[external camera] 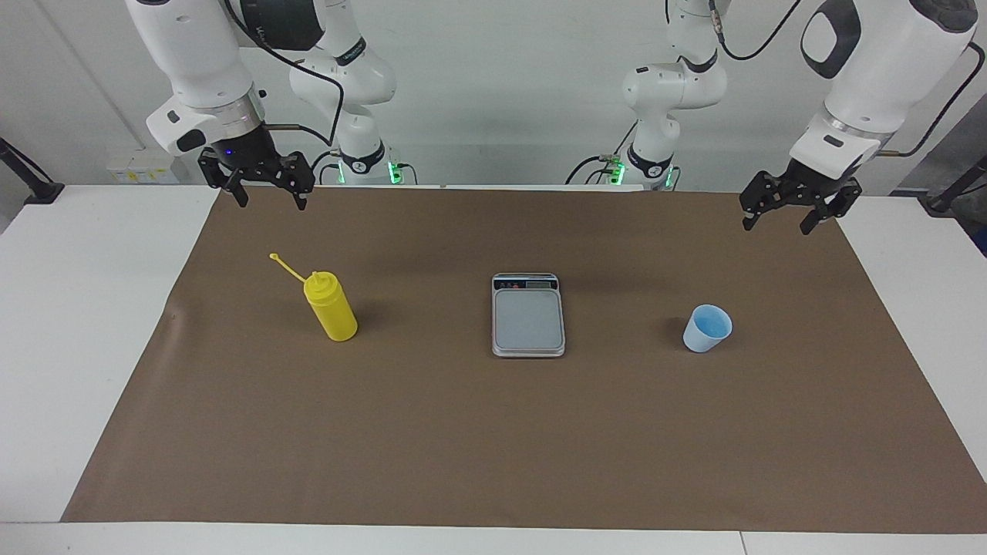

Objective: Pour seasoning into cup on scale with both arms
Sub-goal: 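Reach the left gripper down to the light blue cup and grasp it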

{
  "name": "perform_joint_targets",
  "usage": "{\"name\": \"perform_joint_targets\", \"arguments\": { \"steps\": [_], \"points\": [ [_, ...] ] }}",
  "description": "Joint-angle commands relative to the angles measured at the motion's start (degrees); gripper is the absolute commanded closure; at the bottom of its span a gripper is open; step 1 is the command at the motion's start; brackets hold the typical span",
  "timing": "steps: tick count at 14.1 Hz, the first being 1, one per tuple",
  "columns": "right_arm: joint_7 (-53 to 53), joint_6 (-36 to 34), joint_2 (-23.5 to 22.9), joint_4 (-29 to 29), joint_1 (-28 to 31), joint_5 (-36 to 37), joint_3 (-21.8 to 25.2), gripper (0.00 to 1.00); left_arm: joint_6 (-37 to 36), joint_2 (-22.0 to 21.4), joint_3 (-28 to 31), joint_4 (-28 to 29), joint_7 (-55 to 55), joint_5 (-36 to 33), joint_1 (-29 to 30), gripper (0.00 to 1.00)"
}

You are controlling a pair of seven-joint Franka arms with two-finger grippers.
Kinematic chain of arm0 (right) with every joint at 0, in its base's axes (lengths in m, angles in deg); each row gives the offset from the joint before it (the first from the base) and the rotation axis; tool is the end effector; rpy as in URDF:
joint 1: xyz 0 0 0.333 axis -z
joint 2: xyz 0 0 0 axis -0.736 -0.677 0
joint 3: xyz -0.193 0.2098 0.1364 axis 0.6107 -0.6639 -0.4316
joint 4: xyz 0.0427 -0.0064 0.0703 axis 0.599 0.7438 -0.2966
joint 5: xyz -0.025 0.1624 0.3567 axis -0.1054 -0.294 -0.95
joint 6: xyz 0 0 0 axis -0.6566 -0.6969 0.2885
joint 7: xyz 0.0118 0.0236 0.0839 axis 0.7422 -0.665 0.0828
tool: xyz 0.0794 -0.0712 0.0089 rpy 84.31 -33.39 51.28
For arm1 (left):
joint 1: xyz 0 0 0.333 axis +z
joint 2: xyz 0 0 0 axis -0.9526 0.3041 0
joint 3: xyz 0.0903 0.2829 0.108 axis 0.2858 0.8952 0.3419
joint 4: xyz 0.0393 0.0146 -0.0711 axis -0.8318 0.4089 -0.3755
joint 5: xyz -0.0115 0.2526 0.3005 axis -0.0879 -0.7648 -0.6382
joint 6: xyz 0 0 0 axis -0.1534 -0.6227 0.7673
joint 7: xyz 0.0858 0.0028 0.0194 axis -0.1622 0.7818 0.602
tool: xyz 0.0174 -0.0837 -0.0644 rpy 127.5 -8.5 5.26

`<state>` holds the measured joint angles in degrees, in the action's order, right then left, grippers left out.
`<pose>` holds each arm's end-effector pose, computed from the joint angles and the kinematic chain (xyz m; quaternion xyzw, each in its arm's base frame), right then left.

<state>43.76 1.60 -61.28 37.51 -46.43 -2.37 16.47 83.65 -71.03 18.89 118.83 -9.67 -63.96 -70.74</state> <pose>0.5347 0.0135 0.6144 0.9994 -0.0203 -0.0186 0.0189 0.5586 -0.0332 0.5893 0.9978 -0.0627 0.0199 0.0122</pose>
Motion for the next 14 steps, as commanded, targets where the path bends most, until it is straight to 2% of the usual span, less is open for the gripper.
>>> {"name": "perform_joint_targets", "arguments": {
  "steps": [1,6,9,11,14],
  "points": [
    [-1.47,0.70,1.33,1.64,0.71,0.20,-0.35,0.00,7.77,0.14,-0.70,6.56,-0.04,1.04,1.34,0.00],
    [-1.56,0.88,1.33,1.64,0.62,0.11,-0.35,0.00,19.38,4.18,-0.70,14.13,1.01,0.95,1.34,0.00],
    [-1.47,0.79,1.33,1.56,0.62,0.11,-0.35,0.00,27.37,4.36,-0.43,19.75,1.19,0.95,1.34,0.00],
    [-1.47,0.79,1.33,1.64,0.62,0.20,-0.35,0.00,31.68,6.37,-0.43,21.69,1.28,0.95,1.43,0.00],
    [-1.56,0.88,1.33,1.64,0.62,0.20,-0.35,0.00,33.72,9.36,-0.43,21.70,1.72,0.95,1.69,0.00]
  ]
}}
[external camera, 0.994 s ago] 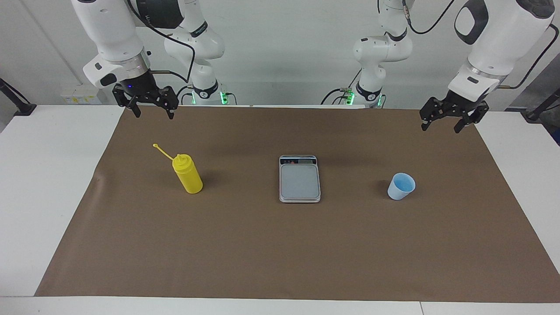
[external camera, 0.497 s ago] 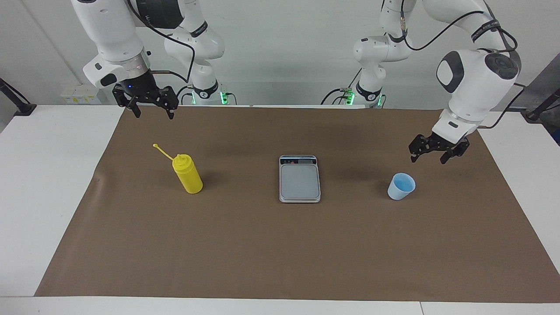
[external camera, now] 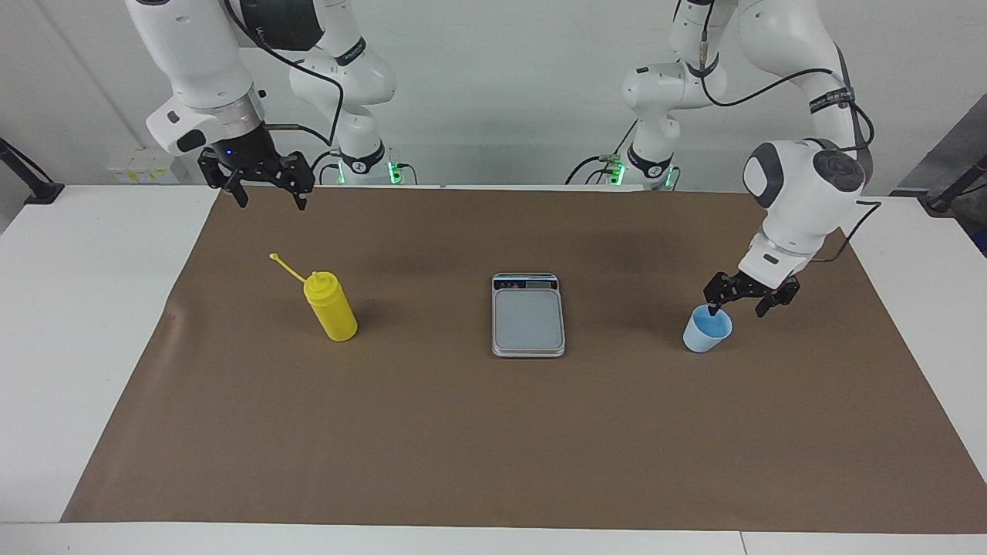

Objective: Pour seasoning into cup on scale with both arms
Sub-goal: 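Reach the left gripper down to the light blue cup and grasp it, then carry the blue cup with the left gripper over the scale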

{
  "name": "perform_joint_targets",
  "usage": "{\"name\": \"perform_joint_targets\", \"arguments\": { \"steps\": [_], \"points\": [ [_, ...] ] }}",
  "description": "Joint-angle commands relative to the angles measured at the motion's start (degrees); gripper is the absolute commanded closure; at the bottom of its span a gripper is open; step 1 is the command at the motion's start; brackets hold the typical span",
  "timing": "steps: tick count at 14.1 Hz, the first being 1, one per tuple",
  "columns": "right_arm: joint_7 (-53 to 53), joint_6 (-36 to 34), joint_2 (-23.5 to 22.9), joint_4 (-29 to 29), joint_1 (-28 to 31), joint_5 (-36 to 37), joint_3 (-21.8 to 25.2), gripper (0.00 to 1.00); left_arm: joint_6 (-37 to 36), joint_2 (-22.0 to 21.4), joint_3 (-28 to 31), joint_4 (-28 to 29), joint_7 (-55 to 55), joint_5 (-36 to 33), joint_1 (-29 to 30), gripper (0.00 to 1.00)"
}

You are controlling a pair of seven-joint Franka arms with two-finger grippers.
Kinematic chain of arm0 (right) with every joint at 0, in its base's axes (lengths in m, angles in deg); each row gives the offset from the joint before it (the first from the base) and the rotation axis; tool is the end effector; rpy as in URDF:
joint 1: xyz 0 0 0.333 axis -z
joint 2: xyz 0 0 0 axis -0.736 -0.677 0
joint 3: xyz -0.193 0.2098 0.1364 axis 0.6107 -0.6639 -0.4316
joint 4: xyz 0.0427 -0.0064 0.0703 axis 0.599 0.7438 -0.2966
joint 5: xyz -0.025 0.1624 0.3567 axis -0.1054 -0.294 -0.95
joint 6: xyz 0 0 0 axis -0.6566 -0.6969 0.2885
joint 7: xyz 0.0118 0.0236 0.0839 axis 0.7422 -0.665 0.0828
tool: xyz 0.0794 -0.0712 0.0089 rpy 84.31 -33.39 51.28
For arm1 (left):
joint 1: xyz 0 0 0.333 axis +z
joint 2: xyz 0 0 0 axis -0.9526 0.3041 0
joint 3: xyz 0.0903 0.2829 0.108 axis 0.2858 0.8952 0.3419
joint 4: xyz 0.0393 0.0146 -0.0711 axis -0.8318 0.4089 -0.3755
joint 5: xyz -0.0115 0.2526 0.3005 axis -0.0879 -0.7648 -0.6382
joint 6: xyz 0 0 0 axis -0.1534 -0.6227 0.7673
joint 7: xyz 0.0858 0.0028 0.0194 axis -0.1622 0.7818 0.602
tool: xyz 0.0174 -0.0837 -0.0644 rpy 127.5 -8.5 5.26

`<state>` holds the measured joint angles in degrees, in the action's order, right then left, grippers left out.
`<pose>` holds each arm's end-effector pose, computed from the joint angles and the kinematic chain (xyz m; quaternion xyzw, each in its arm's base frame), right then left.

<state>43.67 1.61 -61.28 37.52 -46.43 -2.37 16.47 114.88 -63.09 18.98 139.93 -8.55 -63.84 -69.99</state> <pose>0.5347 0.0135 0.6143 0.9995 -0.0196 -0.0186 0.0189 0.5776 -0.0228 0.3846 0.9984 -0.0381 0.0392 0.0158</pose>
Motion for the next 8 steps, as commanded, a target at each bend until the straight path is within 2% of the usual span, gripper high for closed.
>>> {"name": "perform_joint_targets", "arguments": {
  "steps": [1,5,7,8],
  "points": [
    [-1.47,0.86,1.33,1.64,0.62,0.11,-0.35,0.00,2.75,1.70,-0.53,0.68,1.21,0.83,1.03,0.00],
    [-1.56,1.04,1.33,1.64,0.62,0.20,-0.35,0.00,6.17,4.51,-0.53,1.82,2.80,0.83,0.77,0.00],
    [-1.56,1.39,1.33,1.81,0.70,0.11,-0.35,0.00,6.01,4.60,-0.62,1.92,2.88,0.83,0.59,0.00],
    [-1.47,1.48,1.33,1.81,0.70,0.20,-0.35,0.00,5.92,4.60,-0.62,1.83,2.88,0.83,0.59,0.22]
  ]
}}
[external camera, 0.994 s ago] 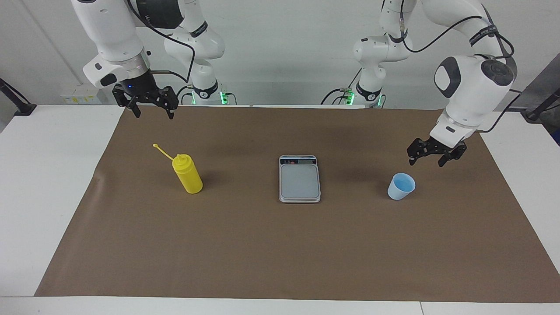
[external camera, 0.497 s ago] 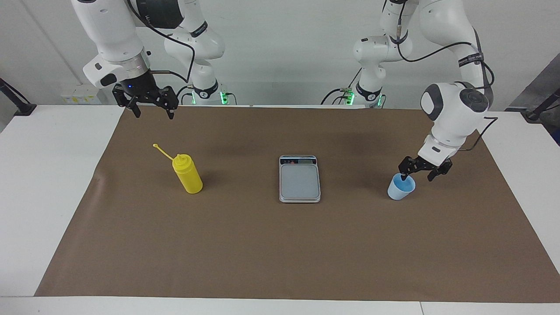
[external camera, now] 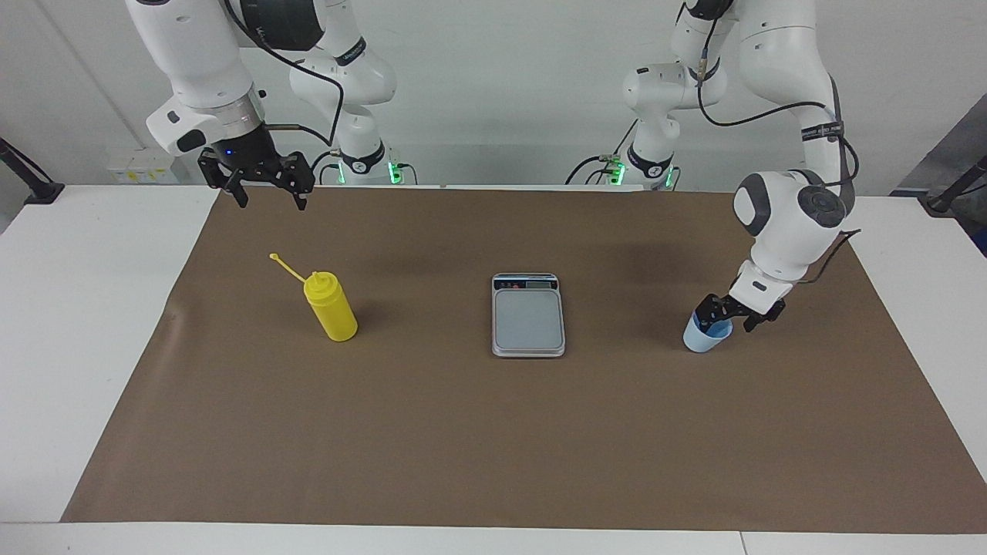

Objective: Pour seasoning into cup on scale with both arms
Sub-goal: 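Carry the blue cup with the left gripper over the scale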

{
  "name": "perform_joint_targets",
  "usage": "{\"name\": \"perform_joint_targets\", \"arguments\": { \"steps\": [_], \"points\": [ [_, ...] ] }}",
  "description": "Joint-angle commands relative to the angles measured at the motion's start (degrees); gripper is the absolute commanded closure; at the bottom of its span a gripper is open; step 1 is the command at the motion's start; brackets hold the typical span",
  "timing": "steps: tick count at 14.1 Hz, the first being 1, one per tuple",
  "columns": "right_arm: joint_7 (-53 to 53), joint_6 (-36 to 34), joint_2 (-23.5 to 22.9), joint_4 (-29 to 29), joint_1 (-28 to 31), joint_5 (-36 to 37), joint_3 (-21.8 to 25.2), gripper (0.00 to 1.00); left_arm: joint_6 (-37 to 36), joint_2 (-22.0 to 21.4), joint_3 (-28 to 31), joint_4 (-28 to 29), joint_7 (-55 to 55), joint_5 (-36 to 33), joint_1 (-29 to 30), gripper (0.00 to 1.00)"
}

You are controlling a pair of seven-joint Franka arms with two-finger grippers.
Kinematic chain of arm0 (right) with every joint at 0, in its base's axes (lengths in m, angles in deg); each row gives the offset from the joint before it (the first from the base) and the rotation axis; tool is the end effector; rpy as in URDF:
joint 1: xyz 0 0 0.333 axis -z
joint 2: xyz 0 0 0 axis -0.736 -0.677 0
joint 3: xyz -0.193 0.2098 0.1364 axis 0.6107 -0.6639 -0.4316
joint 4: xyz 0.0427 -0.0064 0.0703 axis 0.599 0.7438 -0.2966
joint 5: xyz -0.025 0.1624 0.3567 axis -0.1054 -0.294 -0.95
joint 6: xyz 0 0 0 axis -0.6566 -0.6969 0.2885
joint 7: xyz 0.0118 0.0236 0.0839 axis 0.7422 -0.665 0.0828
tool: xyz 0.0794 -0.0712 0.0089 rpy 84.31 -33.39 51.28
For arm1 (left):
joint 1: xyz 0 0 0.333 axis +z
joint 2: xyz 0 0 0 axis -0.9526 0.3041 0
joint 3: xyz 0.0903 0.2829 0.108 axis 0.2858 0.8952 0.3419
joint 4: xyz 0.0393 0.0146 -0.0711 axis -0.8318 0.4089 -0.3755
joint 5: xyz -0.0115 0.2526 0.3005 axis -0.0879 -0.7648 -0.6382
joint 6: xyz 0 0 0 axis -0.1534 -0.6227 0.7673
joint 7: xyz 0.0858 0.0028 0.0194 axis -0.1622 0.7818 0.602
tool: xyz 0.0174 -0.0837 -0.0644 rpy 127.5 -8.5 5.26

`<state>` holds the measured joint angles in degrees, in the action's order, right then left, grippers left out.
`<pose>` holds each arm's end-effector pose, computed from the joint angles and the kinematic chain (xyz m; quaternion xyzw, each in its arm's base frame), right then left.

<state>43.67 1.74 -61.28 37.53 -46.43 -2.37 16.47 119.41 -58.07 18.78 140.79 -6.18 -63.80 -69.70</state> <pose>0.5350 0.0135 0.6144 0.9995 -0.0195 -0.0175 0.0189 0.5839 -0.0216 0.3346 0.9993 -0.0148 0.0272 0.0197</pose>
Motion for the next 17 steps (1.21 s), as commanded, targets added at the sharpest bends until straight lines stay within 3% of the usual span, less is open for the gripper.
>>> {"name": "perform_joint_targets", "arguments": {
  "steps": [1,2,3,7,17],
  "points": [
    [-1.47,1.35,1.33,1.80,0.62,0.11,-0.35,0.00,1.21,-0.34,-0.41,0.97,0.43,0.79,0.31,0.51],
    [-1.47,1.35,1.33,1.80,0.62,0.20,-0.35,0.00,1.04,-0.33,-0.32,0.88,0.08,0.62,0.40,0.86],
    [-1.47,1.35,1.33,1.80,0.62,0.11,-0.35,0.00,0.86,-0.25,-0.41,0.79,0.08,0.44,0.22,1.00],
    [-1.38,1.27,1.33,1.80,0.62,0.20,-0.35,0.00,-0.54,-0.16,-0.32,-0.61,-0.18,0.01,0.31,1.00],
    [-1.38,1.27,1.33,1.72,0.62,0.11,-0.35,0.00,-22.58,-0.16,-0.94,-18.26,0.17,-0.96,-3.99,1.00]
  ]
}}
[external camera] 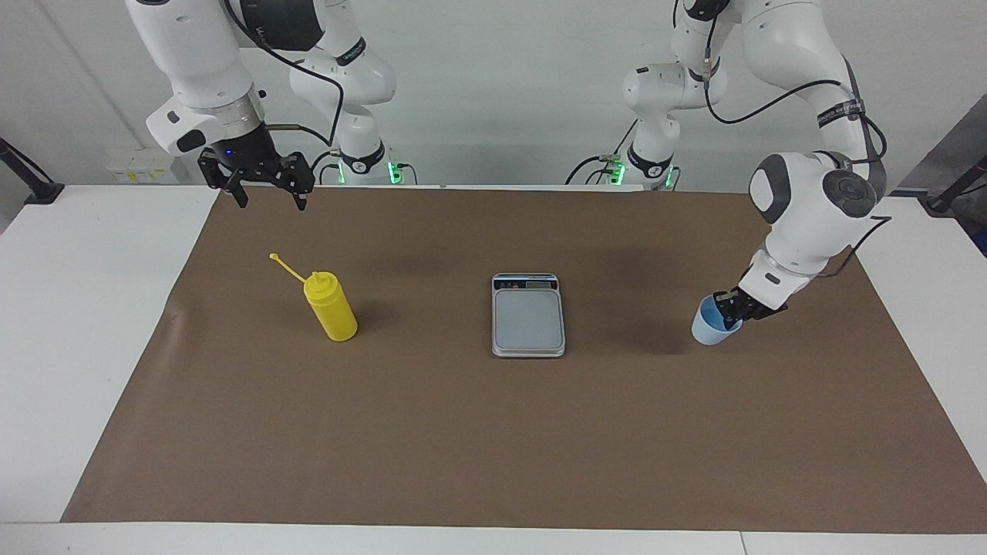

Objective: Pour seasoning into cup on scale with both arms
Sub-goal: 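Carry the blue cup with the left gripper over the scale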

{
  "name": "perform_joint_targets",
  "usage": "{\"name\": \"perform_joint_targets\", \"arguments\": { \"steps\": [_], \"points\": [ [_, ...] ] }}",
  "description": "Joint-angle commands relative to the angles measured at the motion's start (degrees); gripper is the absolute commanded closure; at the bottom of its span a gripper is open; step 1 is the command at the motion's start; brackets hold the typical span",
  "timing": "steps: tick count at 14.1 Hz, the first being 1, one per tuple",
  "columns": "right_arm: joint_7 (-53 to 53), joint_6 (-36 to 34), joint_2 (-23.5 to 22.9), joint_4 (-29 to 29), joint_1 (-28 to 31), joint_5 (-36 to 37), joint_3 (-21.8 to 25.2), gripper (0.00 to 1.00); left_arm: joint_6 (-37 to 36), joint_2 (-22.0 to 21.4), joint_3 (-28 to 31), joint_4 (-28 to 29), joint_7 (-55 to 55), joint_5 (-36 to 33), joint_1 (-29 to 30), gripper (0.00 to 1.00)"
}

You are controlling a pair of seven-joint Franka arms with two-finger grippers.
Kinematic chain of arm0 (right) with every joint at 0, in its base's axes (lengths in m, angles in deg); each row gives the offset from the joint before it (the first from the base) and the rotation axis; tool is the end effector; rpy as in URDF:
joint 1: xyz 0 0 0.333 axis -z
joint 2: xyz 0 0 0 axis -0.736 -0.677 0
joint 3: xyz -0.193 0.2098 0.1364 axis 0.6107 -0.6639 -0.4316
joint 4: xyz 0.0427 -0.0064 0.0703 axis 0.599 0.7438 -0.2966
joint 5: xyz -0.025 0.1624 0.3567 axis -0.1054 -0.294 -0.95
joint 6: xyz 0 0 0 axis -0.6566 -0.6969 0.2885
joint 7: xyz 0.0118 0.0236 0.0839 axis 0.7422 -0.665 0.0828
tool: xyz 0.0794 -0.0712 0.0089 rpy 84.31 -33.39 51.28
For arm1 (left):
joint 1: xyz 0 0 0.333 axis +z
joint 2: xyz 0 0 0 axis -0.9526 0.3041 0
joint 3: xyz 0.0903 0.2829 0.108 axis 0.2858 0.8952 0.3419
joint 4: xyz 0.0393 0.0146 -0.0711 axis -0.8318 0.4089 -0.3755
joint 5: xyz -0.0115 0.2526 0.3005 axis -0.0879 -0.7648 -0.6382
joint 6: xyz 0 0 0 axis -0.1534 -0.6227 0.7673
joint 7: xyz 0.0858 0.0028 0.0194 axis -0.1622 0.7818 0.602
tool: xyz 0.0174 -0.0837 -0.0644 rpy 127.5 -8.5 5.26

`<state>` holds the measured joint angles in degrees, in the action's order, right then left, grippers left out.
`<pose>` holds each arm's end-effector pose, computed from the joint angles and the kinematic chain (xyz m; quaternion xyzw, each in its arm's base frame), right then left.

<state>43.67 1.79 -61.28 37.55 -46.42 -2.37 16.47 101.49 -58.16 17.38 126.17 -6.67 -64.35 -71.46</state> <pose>0.5350 0.0134 0.6143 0.9995 -0.0196 -0.0173 0.0189 0.6120 -0.0549 0.4237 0.9984 -0.0522 -0.0010 0.0198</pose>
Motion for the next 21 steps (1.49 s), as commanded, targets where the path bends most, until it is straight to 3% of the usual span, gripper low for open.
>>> {"name": "perform_joint_targets", "arguments": {
  "steps": [1,4,12,21],
  "points": [
    [-1.38,1.22,1.33,1.69,0.70,0.11,-0.35,0.00,-6.25,0.01,0.46,-5.23,1.09,-0.33,-3.46,1.00],
    [-1.29,1.22,1.33,1.69,0.70,0.11,-0.35,0.00,-7.24,0.45,0.46,-7.62,9.85,-0.33,-9.51,1.00],
    [-1.29,1.04,1.24,1.52,0.79,0.20,-0.26,0.00,0.84,1.50,0.46,-6.57,25.59,-0.24,-22.97,1.00],
    [-1.38,1.04,1.33,1.69,0.70,0.20,-0.35,0.00,7.09,5.63,0.55,-4.20,32.02,-0.94,-29.31,1.00]
  ]
}}
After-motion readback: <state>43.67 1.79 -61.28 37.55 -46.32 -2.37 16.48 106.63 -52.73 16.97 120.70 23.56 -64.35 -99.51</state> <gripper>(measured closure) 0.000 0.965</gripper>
